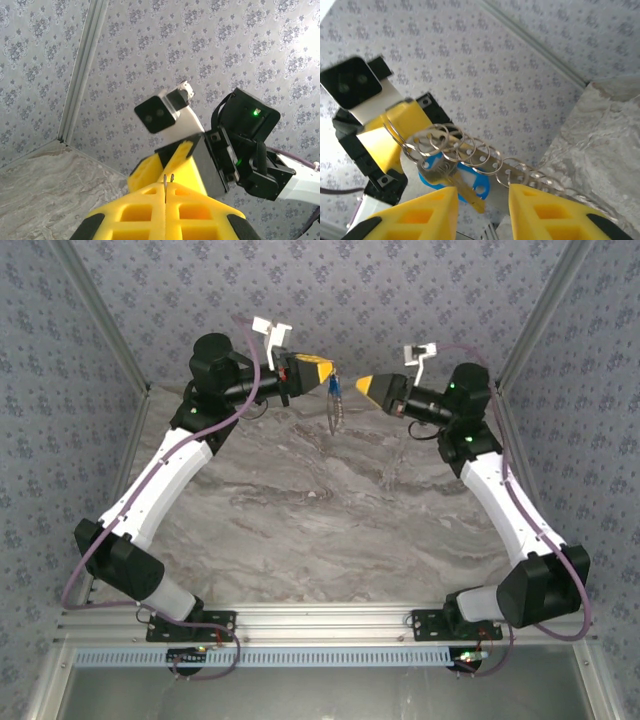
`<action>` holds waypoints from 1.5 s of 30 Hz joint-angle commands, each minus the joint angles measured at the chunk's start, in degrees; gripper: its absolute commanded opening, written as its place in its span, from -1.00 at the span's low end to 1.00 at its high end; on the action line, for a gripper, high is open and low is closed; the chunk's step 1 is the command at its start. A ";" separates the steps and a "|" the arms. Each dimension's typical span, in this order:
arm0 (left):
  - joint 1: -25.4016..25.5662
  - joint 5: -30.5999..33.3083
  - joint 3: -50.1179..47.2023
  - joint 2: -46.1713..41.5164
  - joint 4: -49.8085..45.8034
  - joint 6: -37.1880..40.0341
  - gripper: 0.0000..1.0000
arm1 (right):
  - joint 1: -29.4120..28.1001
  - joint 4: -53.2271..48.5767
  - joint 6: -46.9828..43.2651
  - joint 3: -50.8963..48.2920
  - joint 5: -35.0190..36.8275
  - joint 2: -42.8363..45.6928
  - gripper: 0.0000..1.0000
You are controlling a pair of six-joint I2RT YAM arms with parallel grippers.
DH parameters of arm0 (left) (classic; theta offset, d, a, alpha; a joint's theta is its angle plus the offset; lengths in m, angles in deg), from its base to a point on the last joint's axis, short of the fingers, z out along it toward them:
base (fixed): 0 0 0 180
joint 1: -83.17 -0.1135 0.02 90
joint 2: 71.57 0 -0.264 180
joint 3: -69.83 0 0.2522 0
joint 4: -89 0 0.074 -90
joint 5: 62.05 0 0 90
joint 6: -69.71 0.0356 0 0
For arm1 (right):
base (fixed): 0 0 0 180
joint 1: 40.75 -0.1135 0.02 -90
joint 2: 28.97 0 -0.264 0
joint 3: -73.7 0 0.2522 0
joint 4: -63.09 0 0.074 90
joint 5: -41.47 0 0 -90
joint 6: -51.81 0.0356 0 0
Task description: Put the keys on the keyring
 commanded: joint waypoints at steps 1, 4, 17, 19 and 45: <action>-0.30 -0.75 -0.04 -1.87 3.57 -1.19 -1.00 | 1.18 2.70 2.22 3.72 0.88 1.39 -0.25; -0.30 -0.79 -0.04 -1.60 3.95 -1.74 -1.00 | 0.52 6.82 4.86 7.08 1.99 -0.45 -0.24; -0.28 -0.56 -0.68 -1.67 4.09 -1.90 -1.00 | -6.82 13.32 7.97 13.56 2.50 -7.81 -0.29; -0.24 -0.54 -0.66 -1.67 4.12 -1.83 -1.00 | -7.38 12.94 7.56 13.25 2.37 -7.86 -0.31; -0.29 -0.34 -1.09 -2.00 3.52 -1.13 -1.00 | -7.10 12.81 7.35 6.98 2.12 -4.86 -0.62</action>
